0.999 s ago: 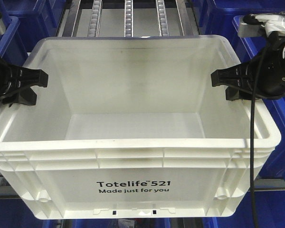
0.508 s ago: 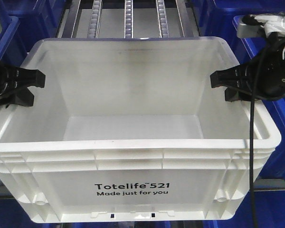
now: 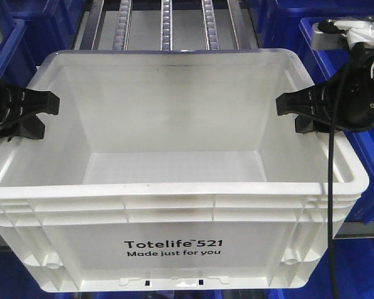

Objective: Move bin from left to right shelf
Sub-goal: 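Hold the crate with both grippers while the base turns away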

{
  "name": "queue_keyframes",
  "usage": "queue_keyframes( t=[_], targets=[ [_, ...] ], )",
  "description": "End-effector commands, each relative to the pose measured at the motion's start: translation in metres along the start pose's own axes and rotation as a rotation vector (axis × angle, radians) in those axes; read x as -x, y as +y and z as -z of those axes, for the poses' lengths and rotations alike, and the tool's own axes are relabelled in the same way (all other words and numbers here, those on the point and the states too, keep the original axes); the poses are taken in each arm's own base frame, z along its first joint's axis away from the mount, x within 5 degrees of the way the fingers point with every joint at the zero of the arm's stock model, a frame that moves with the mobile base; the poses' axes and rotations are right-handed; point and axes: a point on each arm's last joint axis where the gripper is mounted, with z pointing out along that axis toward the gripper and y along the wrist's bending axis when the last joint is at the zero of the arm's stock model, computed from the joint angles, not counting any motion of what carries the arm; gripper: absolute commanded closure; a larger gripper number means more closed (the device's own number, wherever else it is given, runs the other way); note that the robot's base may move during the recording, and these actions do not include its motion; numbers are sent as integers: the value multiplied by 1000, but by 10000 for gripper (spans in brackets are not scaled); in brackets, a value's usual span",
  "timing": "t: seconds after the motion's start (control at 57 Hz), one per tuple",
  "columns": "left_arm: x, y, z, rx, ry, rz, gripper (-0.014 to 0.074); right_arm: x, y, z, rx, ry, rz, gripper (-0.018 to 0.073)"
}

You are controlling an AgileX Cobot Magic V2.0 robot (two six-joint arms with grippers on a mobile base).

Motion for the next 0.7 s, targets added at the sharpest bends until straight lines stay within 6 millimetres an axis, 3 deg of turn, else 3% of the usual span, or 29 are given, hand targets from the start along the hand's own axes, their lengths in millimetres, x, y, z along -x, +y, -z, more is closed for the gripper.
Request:
queue_keyframes(
  t=[0.0, 0.684],
  targets=[
    [8, 0, 23, -7, -142, -26, 603, 14, 1, 28, 22, -191, 31, 559],
    [8, 0, 23, -7, -142, -26, 603, 14, 1, 28, 22, -191, 31, 559]
  ],
)
